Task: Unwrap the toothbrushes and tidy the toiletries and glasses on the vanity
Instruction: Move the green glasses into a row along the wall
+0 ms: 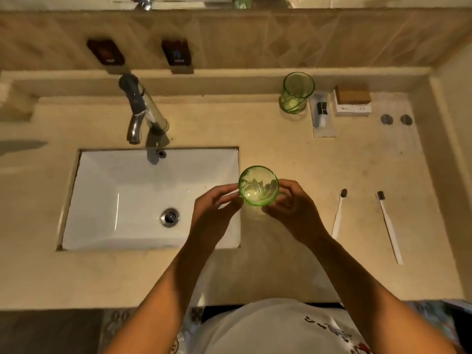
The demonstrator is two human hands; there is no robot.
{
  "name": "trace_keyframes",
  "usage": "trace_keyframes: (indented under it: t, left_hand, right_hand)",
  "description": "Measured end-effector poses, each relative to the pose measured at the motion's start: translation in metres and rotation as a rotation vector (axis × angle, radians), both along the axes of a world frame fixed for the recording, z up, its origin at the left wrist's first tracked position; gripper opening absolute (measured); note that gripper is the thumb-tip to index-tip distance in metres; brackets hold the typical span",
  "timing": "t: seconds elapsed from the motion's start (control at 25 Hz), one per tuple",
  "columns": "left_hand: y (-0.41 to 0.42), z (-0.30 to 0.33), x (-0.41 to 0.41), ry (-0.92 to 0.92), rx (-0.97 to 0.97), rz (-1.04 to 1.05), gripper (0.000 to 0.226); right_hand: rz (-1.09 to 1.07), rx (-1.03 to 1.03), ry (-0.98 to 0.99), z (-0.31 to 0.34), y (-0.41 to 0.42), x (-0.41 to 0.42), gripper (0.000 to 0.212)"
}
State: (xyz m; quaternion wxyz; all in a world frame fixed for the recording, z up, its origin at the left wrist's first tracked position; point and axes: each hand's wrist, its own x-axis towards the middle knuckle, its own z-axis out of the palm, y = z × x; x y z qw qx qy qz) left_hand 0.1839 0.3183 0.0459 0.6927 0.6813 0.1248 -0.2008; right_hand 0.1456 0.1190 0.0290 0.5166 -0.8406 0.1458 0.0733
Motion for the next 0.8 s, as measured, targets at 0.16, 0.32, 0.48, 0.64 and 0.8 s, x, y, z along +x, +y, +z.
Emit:
trace_keyframes:
  t: [0.16,0.32,0.48,0.64,0.8]
  left_hand:
    - [-0.024,0.001,0.056,0.016,-0.018,0.003,0.041]
    - [-0.053,-0.004,0.101,-0.056,0.042,0.018,0.052]
    - [-0.075,-0.013,0.146,-0.058,0.109,0.025,0.064]
    - [-0.087,-0.029,0.189,-0.029,0.066,0.091,0.068]
    - [-0.091,-0.038,0.217,-0.071,0.020,0.106,0.059]
  right_hand:
    - [-0.096,0.037,-0.070,-0.003,-0.009,0.057,0.060]
    - [-0.178,0.216,-0.030,-0.009,-0.016,0.111,0.051]
    - [-0.328,0.317,-0.008,-0.021,-0.012,0.161,0.051]
    - [-0.411,0.342,-0.054,-0.029,-0.005,0.200,0.052]
    - [-0.420,0.358,-0.092,-0.039,-0.005,0.226,0.054]
